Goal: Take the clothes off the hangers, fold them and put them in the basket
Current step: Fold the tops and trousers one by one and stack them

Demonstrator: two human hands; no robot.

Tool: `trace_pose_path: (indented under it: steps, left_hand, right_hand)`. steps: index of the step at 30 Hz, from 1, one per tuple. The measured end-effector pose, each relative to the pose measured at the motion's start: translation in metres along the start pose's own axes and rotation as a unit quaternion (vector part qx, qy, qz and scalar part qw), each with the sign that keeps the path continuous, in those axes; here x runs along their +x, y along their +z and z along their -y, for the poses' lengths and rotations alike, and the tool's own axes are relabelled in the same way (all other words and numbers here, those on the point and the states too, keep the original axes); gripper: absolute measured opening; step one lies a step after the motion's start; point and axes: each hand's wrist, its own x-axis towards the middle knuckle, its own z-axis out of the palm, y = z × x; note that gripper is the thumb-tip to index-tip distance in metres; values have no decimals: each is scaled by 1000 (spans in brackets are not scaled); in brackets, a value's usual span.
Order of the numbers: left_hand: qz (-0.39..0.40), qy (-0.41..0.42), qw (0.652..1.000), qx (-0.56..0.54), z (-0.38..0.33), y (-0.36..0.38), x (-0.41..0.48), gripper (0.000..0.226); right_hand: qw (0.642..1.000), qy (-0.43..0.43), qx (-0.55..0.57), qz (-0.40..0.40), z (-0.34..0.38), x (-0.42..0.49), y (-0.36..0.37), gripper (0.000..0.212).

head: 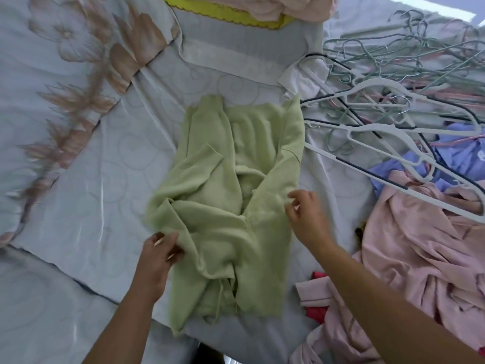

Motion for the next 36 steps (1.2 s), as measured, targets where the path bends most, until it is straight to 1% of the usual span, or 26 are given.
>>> trace_pose_path:
  steps: [1, 2, 3, 4, 5, 6, 8, 10, 12, 16, 18, 20, 22, 23, 24, 25, 26, 27, 28, 29, 30, 31, 32, 33, 35, 36]
  left_hand:
    - [-9, 12, 1000, -12, -6, 5, 3, 57]
    - [-14, 19, 999, -38, -13, 11, 6, 58]
    - [-15, 13, 997, -75, -22, 18, 10, 53]
    - [-17, -7, 993, -118, -30, 24, 15, 43]
    - [-18, -39, 987, -153, -38, 28, 18, 34]
    - [-9, -74, 982, -173, -44, 31, 20, 33]
    - [39, -117, 977, -177, -51, 33, 17, 45]
    - [72, -112, 977, -168, -51, 33, 9, 49]
    - [74, -78, 980, -169, -50, 28, -2, 45]
    - [94, -36, 967, -232, -46, 9, -11, 26]
    - [92, -33, 961, -260, -43, 2, -13, 28]
    - [101, -40, 953, -281, -40, -2, -16, 32]
    - [123, -48, 945, -298, -42, -4, -18, 24]
    - [136, -51, 940, -307, -43, -4, -19, 27]
    - [150, -54, 935, -318, -43, -5, -18, 46]
    - [149, -66, 930, -328, -42, -6, -17, 66]
    - [141, -75, 928, -337, -41, -5, -17, 76]
    - [141, -83, 927, -337, -42, -3, -18, 78]
    - [149, -88, 926, -335, -42, -1, -18, 77]
    - [152, -91, 927, -331, -42, 1, -19, 75]
    - [150, -87, 927, -332, -43, 1, -20, 73]
    - [145, -77, 927, -338, -43, -1, -20, 71]
    - [139, -60, 925, -349, -45, -6, -19, 69]
    - [127, -40, 925, -355, -47, -12, -19, 66]
    - [84, 6, 929, -362, -49, -26, -12, 62]
    - [63, 23, 929, -363, -49, -35, -7, 63]
  right_hand:
    - [1000, -11, -5, -16, 13, 17, -2, 26]
    - [999, -17, -13, -30, 26, 35, -4, 28]
    - [999, -14, -24, -40, 38, 53, -5, 30]
    - [998, -4, -39, -49, 48, 71, -5, 33]
    - [997, 11, -56, -57, 57, 88, -3, 36]
    - [995, 29, -75, -62, 63, 103, 1, 39]
    - [989, 72, -116, -65, 70, 126, 12, 49]
    - [981, 119, -144, -56, 66, 136, 23, 57]
    - [975, 148, -156, -46, 58, 141, 26, 54]
    - [982, 142, -123, -24, 46, 148, 11, 33]
    - [981, 150, -122, -10, 43, 146, 6, 33]
    - [976, 157, -154, -6, 42, 144, 7, 39]
    - [970, 163, -180, 4, 46, 142, 8, 39]
    - [969, 169, -179, 13, 48, 143, 8, 37]
    - [968, 172, -179, 24, 49, 142, 6, 35]
    - [968, 170, -184, 35, 48, 141, 3, 31]
    - [969, 160, -184, 43, 47, 140, 0, 27]
    - [974, 142, -172, 41, 45, 138, -2, 21]
    - [982, 126, -138, 30, 44, 134, -5, 15]
    - [991, 113, -69, 18, 48, 130, -8, 6]
    - [996, 90, 19, 2, 54, 125, -10, 5]
    - [993, 56, 99, -10, 63, 122, -9, 14]
    - [988, 23, 151, -7, 76, 117, -7, 20]
    - [985, -9, 173, 4, 87, 113, -2, 20]
    - [989, -38, 137, 44, 98, 107, 18, 9]
    - [994, -40, 84, 60, 97, 104, 30, 23]
